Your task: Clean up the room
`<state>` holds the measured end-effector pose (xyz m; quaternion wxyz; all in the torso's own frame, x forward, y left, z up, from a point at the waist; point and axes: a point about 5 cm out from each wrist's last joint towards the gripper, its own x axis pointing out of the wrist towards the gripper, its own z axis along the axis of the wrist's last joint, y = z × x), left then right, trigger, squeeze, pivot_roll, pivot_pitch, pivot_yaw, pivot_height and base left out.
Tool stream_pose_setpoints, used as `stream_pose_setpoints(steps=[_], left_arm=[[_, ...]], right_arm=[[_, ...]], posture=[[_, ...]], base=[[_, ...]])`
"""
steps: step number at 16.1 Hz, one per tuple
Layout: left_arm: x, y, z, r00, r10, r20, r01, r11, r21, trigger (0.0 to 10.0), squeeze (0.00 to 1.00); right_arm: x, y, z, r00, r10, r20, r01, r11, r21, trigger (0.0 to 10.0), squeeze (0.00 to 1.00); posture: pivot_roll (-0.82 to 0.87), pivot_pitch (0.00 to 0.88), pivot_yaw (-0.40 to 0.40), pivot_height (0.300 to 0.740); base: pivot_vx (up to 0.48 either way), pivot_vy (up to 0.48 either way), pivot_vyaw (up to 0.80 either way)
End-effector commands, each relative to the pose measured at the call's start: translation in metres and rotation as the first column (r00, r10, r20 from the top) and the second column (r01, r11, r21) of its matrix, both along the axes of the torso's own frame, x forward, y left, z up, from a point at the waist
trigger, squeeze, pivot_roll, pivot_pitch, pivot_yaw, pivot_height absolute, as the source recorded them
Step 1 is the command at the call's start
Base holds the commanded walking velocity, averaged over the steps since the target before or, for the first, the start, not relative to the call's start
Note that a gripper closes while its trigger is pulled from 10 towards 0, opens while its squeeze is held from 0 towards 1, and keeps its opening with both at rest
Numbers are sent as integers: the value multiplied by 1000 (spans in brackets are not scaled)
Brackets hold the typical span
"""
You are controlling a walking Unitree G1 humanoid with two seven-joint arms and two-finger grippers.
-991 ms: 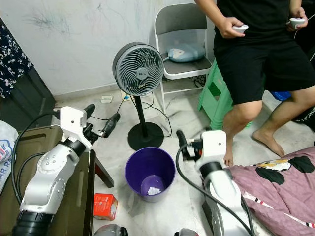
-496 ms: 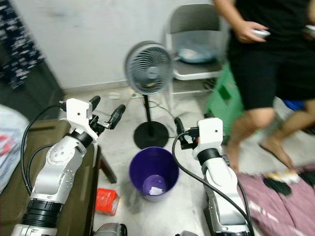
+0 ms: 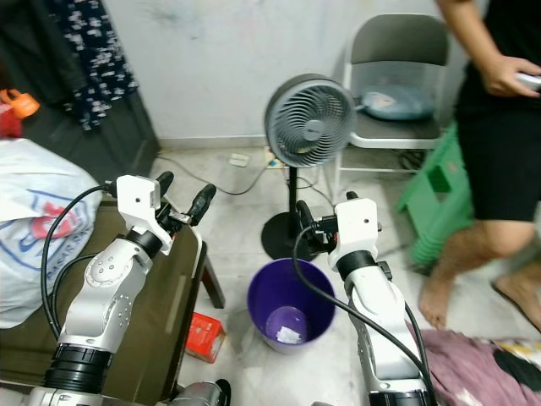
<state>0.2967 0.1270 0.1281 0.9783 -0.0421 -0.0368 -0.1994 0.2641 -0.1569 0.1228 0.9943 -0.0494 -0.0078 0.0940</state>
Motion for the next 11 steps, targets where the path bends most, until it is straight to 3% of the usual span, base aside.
stream_pose_setpoints(steps=[1, 6, 11], left_arm=[[2, 2, 0, 1000, 4, 5, -4, 1000, 8, 10000, 0], [3, -1, -1, 1000, -6, 2, 6, 1000, 18, 10000, 0], [1, -3, -1, 999, -38, 3, 38, 999, -6, 10000, 0]], right_arm=[[2, 3, 2, 1000, 20, 14, -20, 1000, -8, 10000, 0], [3, 2, 1, 1000, 14, 13, -14, 1000, 1, 10000, 0], [3, 1, 1, 1000, 5, 12, -6, 1000, 11, 10000, 0]], posture=[[-69, 0, 41, 740], [-74, 0, 42, 740], [-74, 0, 40, 740]], base=[[0, 0, 800], [0, 0, 800], [0, 0, 0]])
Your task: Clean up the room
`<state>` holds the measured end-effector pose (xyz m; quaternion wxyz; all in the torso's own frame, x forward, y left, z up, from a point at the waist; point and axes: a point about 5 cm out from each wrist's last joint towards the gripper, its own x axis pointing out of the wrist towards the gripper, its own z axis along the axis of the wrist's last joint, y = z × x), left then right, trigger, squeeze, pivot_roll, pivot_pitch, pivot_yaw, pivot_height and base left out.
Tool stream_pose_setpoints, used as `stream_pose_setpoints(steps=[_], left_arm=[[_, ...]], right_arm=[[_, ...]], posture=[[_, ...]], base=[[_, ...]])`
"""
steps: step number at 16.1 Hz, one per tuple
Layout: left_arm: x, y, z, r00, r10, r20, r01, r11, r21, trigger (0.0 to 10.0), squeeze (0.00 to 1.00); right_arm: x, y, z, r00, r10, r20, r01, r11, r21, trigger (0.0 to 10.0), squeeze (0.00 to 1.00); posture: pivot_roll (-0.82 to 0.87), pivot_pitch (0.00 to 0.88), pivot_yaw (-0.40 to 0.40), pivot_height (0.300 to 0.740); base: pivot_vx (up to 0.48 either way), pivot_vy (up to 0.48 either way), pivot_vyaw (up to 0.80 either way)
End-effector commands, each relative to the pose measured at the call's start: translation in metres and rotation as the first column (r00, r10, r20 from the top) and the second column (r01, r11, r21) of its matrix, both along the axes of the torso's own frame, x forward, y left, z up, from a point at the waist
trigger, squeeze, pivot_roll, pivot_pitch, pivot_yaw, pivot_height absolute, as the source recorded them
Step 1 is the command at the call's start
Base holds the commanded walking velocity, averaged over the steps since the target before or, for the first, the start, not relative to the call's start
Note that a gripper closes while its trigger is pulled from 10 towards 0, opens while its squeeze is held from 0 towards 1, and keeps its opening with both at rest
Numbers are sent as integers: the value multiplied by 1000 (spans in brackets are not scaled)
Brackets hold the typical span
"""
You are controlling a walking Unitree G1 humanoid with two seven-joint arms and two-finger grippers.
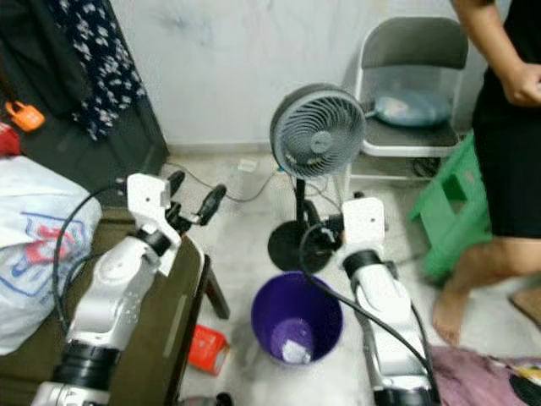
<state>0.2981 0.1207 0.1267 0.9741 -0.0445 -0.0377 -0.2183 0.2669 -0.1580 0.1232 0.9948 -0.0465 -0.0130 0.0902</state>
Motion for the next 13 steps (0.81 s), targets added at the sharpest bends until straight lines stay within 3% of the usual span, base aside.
stream_pose_setpoints(steps=[1, 13], left_arm=[[0, 3, 1, 1000, 2, 0, -2, 1000, -4, 10000, 0], [2, 7, -1, 999, 35, -25, -36, 999, -24, 10000, 0]], right_arm=[[0, 2, 0, 1000, 13, 2, -13, 1000, 3, 10000, 0], [3, -1, -3, 1000, -11, -21, 12, 1000, 24, 10000, 0]], posture=[[-74, 0, 40, 740], [-69, 0, 37, 740]], base=[[0, 0, 0], [0, 0, 0]])
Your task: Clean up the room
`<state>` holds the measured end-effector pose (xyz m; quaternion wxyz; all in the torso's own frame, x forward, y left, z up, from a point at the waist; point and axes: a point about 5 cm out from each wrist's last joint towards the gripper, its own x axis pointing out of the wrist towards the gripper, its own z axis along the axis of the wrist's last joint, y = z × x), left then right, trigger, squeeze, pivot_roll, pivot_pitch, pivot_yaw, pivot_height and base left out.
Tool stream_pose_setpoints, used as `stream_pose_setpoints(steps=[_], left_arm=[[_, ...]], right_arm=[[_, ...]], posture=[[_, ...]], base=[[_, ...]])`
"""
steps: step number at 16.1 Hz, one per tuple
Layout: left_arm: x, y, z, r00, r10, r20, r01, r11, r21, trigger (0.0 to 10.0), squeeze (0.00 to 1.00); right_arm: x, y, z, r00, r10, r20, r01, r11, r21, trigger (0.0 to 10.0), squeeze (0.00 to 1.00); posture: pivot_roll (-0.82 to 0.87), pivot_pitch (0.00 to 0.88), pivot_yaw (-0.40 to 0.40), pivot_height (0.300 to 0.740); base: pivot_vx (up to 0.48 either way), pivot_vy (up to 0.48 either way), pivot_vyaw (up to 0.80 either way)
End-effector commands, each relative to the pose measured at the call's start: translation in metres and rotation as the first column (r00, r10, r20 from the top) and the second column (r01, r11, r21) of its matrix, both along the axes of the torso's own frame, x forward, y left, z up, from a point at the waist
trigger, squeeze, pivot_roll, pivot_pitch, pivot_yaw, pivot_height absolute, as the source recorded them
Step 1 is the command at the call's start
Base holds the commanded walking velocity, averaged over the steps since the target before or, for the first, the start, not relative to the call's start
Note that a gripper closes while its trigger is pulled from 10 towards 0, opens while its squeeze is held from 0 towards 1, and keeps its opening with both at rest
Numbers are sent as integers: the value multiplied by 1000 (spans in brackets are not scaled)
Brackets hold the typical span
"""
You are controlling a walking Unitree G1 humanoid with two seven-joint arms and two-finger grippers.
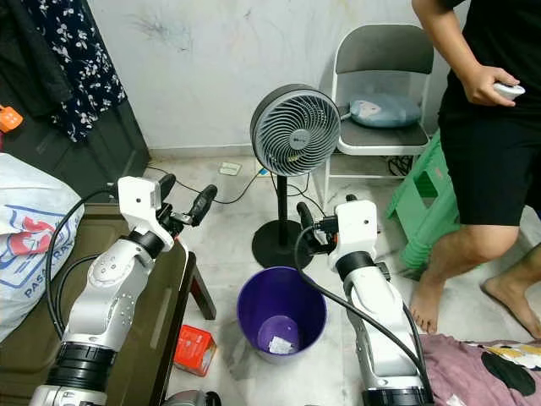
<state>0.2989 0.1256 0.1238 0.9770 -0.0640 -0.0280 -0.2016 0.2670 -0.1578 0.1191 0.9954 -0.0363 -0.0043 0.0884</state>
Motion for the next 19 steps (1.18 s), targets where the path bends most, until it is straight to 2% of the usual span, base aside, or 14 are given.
stream_pose_setpoints(steps=[1, 9, 16, 19], left_arm=[[1, 2, 2, 1000, 1, 6, -1, 1000, 8, 10000, 0], [0, 0, 2, 1000, -11, 17, 11, 999, 32, 10000, 0], [0, 0, 2, 1000, -12, 19, 11, 999, 38, 10000, 0], [0, 1, 2, 1000, -7, 12, 6, 1000, 21, 10000, 0]], right_arm=[[3, -1, 1, 1000, -7, -2, 7, 1000, 5, 10000, 0], [3, 0, 0, 1000, -4, -7, 4, 1000, 1, 10000, 0], [3, 0, -2, 1000, -5, -12, 5, 1000, 4, 10000, 0], [3, 0, -2, 1000, -7, -15, 8, 1000, 7, 10000, 0]], posture=[[-69, 0, 37, 740], [-68, 0, 37, 740], [-67, 0, 38, 740], [-67, 0, 39, 740]], base=[[0, 0, 0], [0, 0, 0], [0, -220, 0], [0, 0, 0]])
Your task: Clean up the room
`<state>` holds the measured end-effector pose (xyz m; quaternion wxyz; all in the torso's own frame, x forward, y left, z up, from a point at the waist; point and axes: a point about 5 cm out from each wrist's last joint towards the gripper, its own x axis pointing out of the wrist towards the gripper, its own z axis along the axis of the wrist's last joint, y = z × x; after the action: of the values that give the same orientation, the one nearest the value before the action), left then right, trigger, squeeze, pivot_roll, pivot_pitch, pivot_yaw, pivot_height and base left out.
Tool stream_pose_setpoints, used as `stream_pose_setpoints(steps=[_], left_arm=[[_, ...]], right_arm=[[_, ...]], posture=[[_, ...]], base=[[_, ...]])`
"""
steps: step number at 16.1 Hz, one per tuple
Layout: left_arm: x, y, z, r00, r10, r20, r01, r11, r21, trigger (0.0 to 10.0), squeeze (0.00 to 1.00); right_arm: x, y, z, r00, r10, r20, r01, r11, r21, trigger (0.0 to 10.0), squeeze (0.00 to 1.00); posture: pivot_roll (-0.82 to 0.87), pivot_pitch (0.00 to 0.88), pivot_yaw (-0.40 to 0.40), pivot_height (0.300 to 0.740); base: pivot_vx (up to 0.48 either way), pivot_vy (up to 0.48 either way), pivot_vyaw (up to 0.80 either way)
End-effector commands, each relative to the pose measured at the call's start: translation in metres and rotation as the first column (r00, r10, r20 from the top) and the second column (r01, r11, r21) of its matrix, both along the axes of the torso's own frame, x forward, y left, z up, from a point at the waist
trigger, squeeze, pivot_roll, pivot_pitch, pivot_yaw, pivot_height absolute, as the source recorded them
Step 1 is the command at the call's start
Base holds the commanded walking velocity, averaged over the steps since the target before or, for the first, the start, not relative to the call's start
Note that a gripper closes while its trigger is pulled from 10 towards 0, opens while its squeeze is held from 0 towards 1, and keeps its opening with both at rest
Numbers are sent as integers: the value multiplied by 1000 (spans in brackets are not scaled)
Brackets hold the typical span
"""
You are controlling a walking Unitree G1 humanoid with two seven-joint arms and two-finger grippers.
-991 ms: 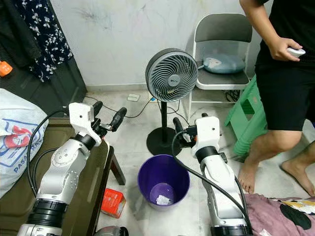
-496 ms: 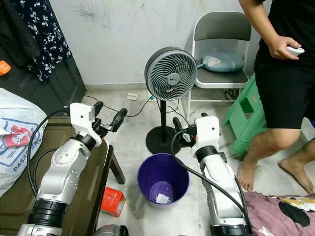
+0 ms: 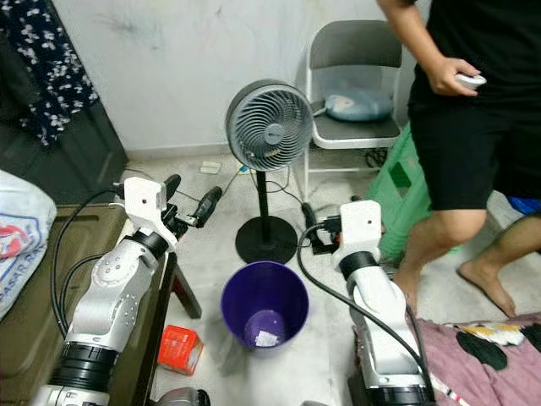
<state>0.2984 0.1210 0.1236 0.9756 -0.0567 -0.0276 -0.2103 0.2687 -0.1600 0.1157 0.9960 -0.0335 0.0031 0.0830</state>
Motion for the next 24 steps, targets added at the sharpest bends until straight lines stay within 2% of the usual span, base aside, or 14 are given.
stream_pose_setpoints(steps=[1, 5, 14, 16, 24], left_arm=[[1, 5, 2, 1000, 10, 9, -10, 1000, 8, 10000, 0], [1, 5, 2, 1000, 11, 10, -11, 1000, 18, 10000, 0], [1, 4, 2, 1000, 9, 7, -9, 1000, 12, 10000, 0], [1, 5, 2, 1000, 8, 3, -8, 1000, -13, 10000, 0], [1, 5, 2, 1000, 12, 0, -12, 1000, -10, 10000, 0]], right_arm=[[2, 2, 1, 1000, 4, 0, -4, 1000, 4, 10000, 0], [2, 2, 0, 1000, 1, -3, -1, 1000, 5, 10000, 0], [3, 1, 1, 1000, -3, -5, 3, 1000, 10, 10000, 0], [3, 1, 1, 1000, -5, -6, 5, 1000, 12, 10000, 0], [3, 0, -1, 1000, -13, -21, 13, 1000, 9, 10000, 0]], posture=[[-67, 0, 39, 740], [-67, 0, 39, 740], [-69, 0, 38, 740], [-67, 0, 38, 740], [-64, 0, 38, 740]], base=[[0, 0, 0], [0, 0, 0], [0, -364, 0], [0, 0, 0], [0, 0, 68]])
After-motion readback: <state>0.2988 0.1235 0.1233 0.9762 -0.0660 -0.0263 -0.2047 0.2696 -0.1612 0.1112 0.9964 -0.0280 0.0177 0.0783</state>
